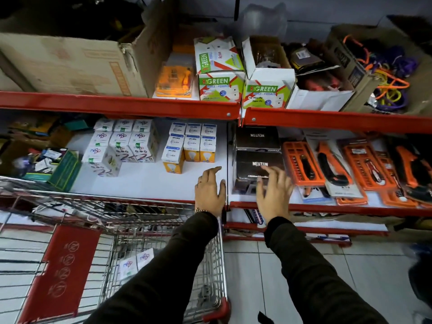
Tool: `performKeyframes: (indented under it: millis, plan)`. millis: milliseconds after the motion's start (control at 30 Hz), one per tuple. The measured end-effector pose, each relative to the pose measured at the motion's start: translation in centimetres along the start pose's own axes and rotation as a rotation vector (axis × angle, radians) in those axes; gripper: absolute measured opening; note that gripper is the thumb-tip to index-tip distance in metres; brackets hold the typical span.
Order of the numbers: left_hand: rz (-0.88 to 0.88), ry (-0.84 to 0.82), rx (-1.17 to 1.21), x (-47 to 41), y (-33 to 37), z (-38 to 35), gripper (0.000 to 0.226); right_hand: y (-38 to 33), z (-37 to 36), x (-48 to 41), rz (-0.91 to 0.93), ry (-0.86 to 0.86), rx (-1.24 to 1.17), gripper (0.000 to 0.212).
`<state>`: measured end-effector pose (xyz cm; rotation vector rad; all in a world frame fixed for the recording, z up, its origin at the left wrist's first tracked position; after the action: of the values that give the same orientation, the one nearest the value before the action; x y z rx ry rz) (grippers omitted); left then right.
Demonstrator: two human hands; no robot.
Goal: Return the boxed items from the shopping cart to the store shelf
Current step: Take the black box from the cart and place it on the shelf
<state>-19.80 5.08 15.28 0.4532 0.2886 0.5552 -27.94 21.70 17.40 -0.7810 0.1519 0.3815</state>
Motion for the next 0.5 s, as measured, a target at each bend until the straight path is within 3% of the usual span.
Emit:
performKeyframes:
  millis: [267, 500]
  plan:
    - [-0.139, -0.061, -0.331, 3.8, -9.8, 3.8, 0.042, -6.6, -7.9, 6.5, 0.128, -0.238, 0.074, 0.034]
    - [-0.015, -0.212, -0.445, 8.1, -22.0, 4.1, 0.054, -9.6, -16.5, 13.5, 0.156, -0.549, 0.115, 0.039]
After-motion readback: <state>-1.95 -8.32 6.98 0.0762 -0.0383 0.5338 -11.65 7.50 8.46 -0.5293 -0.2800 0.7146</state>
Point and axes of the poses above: each hand's wrist, its own x-axis away from the middle knuckle, its own z-axis out of the back of the hand, y = z × x, the point moved 3 cm from there along -x, towards the middle knuckle, and after that the axes turned 14 degrees about -x, right-handed, at the moved point
